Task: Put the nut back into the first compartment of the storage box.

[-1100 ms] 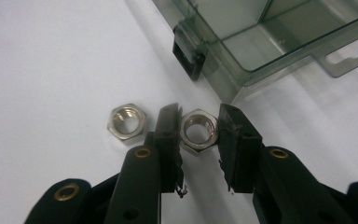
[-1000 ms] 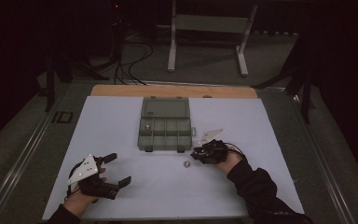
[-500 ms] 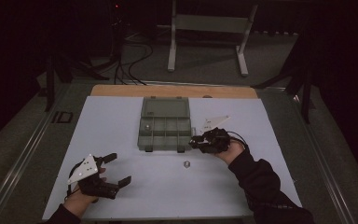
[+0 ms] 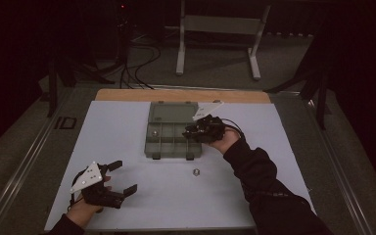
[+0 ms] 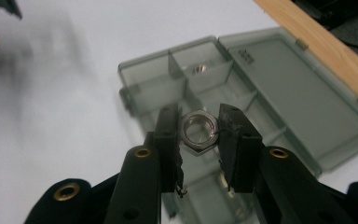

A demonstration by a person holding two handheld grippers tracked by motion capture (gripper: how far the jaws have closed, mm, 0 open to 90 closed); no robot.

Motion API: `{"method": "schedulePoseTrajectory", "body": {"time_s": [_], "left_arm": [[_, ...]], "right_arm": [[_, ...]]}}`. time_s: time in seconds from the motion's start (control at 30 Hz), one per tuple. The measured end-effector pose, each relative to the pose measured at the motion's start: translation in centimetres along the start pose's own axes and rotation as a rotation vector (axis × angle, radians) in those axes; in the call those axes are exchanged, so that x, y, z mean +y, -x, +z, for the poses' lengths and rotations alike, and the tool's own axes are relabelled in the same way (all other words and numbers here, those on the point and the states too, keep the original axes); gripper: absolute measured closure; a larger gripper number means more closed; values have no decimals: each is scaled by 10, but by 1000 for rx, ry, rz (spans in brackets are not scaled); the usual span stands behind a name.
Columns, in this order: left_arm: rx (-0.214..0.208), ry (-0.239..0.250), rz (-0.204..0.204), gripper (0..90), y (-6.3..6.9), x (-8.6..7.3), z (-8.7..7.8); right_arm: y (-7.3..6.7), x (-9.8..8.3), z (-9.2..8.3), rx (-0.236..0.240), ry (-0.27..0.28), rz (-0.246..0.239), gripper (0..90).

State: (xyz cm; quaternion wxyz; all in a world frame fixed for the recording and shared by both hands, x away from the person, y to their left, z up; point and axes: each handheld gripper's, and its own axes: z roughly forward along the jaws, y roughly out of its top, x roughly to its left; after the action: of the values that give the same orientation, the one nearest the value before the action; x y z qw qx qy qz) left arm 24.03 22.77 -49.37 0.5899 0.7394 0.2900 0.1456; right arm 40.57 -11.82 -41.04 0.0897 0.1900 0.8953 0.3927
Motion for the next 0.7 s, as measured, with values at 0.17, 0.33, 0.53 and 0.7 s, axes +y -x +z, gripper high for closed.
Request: {"method": "schedulePoseTrajectory", "body": {"time_s": [0.17,0.33,0.53,0.7], "left_arm": [[-2,1,-2,4,0,0,-1],[-5,5,-4,4,0,0,-1],[-6,10,-3,4,-1,0,-1],[-8,7,-2,4,0,0,-1]], "right_arm": [[7,16,16,10,11,13,702],[11,29,32,7,13,12,702],[15,42,49,8,26,27,702],[17,52,64,9,33,38,702]]}}
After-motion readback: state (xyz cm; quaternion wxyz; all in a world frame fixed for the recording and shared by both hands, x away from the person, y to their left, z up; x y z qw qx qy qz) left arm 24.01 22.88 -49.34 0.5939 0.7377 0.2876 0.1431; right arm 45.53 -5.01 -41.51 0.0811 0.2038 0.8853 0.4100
